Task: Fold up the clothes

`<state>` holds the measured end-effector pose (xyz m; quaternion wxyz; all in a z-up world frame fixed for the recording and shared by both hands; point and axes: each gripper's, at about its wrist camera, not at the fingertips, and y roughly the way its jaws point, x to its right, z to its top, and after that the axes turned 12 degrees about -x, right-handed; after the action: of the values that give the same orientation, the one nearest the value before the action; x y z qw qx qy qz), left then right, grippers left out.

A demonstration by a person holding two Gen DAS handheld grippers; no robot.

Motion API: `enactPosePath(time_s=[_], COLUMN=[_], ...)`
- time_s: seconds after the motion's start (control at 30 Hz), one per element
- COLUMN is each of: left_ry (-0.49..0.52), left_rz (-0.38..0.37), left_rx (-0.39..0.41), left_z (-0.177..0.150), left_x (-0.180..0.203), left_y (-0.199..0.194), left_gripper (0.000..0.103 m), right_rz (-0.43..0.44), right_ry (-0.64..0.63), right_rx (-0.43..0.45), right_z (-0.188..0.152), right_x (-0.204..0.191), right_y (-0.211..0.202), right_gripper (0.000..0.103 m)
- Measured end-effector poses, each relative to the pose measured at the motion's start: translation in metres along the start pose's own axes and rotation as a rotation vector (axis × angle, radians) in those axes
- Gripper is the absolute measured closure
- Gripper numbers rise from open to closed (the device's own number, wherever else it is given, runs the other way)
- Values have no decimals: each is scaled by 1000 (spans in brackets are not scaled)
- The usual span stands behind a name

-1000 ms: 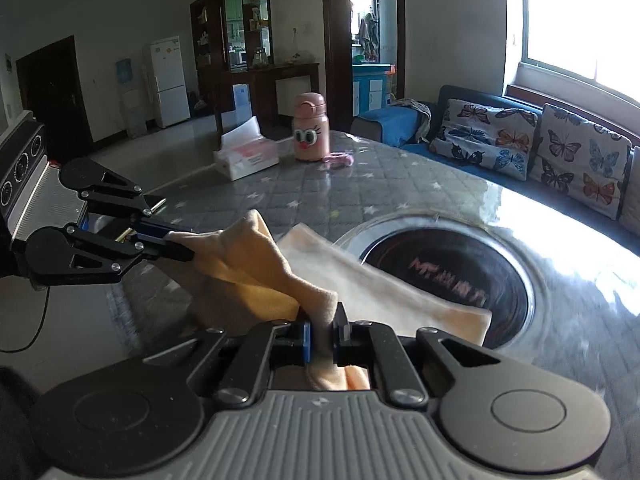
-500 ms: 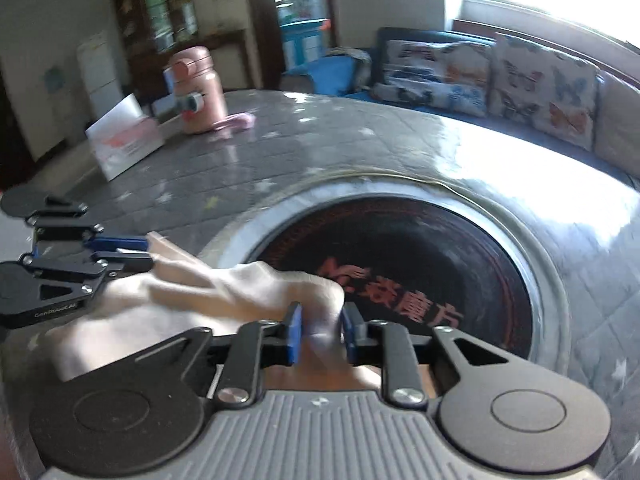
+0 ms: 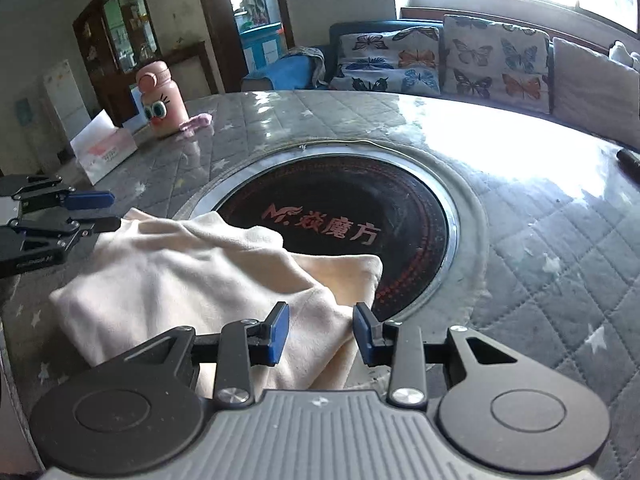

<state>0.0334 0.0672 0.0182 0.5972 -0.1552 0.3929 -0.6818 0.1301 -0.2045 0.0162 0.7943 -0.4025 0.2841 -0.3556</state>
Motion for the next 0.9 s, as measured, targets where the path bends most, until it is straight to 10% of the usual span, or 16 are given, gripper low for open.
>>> enactPosePath(time_s=[0.13,0.33,0.67,0.9], left_ry=[23,38,0,17], left_rz=[-12,-16,10,-55], left_rx=[-2,-44,-65,-40], left_z=[2,0,-2,20], left_x=[7,13,8,21], left_y=[2,20,26,26], left_gripper=[70,70,69,71], right_rz=[-12,-68,-146,20], right_ry=[-11,-75,-76,-110], right_rx=[-4,9,7,17], right_z=[2,6,18,33], right_x=[-2,-15,-14,-34], right_y=[9,10,24,16], right_gripper=[69,97,87,87])
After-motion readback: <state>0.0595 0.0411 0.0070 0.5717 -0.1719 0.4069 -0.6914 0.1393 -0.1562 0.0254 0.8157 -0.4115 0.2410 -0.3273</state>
